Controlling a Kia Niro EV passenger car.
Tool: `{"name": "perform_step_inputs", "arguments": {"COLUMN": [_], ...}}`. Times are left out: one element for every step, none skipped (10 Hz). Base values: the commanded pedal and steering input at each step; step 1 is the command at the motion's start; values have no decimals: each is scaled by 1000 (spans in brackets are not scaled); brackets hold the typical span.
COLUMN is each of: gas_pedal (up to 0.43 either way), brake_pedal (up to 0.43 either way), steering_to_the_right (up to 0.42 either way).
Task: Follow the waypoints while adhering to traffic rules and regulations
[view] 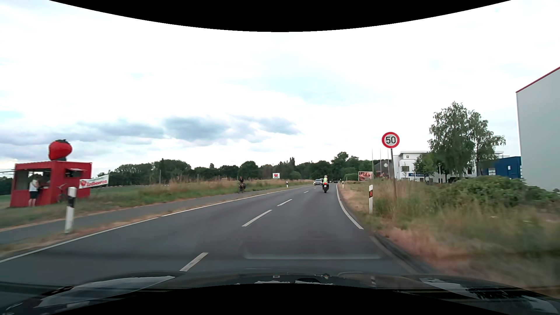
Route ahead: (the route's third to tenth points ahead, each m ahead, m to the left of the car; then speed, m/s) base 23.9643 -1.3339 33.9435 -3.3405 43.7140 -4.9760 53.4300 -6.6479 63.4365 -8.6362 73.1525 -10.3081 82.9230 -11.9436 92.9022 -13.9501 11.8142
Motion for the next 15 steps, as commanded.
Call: {"name": "perform_step_inputs", "arguments": {"gas_pedal": [189,189,189,189,189,189,189,189,189,189,189,189,189,189,189], "brake_pedal": [0,0,0,0,0,0,0,0,0,0,0,0,0,0,0], "steering_to_the_right": [72,69,56,41,41,41,41,41,41,41,40,30,23,17,13]}}
